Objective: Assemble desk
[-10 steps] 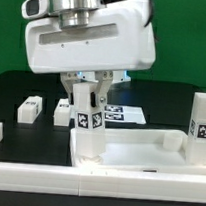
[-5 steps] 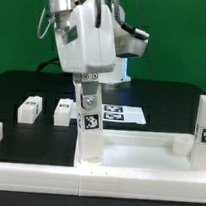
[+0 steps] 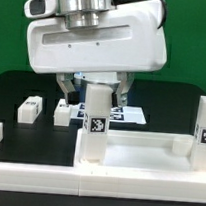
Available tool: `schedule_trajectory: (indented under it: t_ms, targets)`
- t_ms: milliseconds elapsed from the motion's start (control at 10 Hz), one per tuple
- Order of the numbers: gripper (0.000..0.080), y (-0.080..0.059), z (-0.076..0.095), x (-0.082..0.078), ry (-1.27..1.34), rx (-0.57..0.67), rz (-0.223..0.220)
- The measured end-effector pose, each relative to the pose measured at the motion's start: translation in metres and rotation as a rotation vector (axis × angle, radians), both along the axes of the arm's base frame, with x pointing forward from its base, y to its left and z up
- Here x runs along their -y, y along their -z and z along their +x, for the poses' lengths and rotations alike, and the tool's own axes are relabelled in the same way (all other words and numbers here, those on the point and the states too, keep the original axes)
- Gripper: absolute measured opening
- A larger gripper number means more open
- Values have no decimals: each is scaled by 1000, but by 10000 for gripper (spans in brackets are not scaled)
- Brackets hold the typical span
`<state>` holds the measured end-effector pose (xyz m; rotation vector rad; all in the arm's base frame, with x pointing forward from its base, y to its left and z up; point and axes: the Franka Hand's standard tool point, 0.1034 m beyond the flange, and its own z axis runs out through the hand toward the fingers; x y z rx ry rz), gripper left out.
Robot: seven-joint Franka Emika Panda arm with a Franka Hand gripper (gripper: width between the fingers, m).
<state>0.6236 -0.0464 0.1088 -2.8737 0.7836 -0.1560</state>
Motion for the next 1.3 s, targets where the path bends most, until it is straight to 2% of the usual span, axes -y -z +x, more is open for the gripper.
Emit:
schedule_trajectory:
  t_ms: [300, 500, 700, 900, 1000, 1100, 1300]
  targets:
    - [649, 2, -1, 2, -178, 21, -27]
    - [649, 1, 5, -2, -584, 6, -124]
    - [649, 2, 6, -2, -522, 8, -112]
    - [386, 2, 6, -3, -431, -1, -100]
    - [297, 2, 6, 0, -351, -9, -95]
    - [297, 2, 5, 1, -305, -14, -90]
    - [296, 2, 6, 2, -40, -41, -59]
